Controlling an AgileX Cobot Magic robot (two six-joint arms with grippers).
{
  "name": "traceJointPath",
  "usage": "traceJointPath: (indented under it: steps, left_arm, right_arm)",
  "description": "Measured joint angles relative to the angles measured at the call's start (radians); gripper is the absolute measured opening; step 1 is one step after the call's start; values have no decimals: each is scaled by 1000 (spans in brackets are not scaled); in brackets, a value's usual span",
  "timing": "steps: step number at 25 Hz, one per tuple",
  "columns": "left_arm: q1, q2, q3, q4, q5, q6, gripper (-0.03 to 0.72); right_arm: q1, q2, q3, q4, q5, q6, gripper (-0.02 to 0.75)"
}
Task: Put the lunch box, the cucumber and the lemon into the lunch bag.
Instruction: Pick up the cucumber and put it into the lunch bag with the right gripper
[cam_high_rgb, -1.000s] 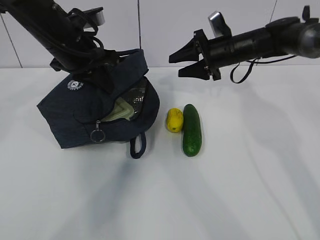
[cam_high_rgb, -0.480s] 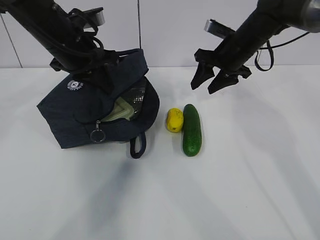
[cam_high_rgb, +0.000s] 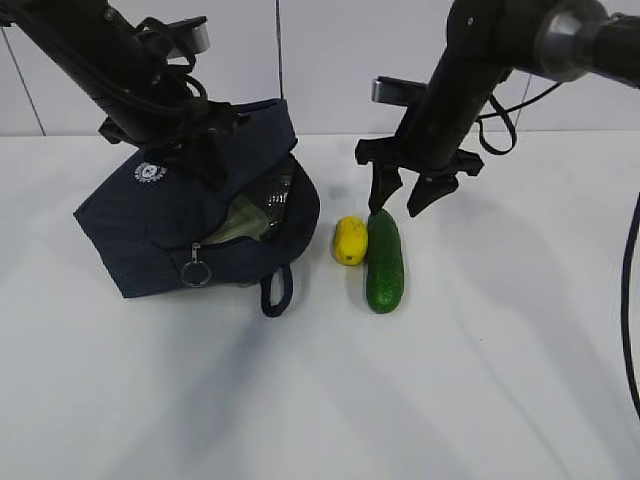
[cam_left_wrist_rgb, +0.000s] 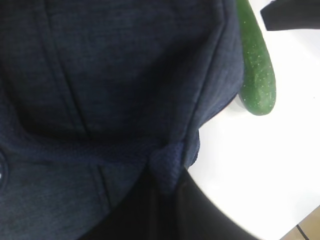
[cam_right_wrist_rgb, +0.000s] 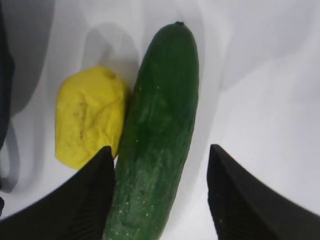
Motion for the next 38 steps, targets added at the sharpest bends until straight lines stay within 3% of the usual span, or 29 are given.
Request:
traceJointPath:
  steps: [20,28,34,38]
  left_arm:
    - [0,0,0,2,8,6,-2]
    - [0,0,0,2,8,8,-2]
    - [0,0,0,2,8,9,-2]
    - [0,0,-5,2,2,9,-2]
  right_arm:
    - [4,111,0,35,-53,34,440]
    - [4,113,-9,9,-55,36,315]
    - [4,121,-168,20,0,19,290]
    - [3,121,-308,145,1,-21,288]
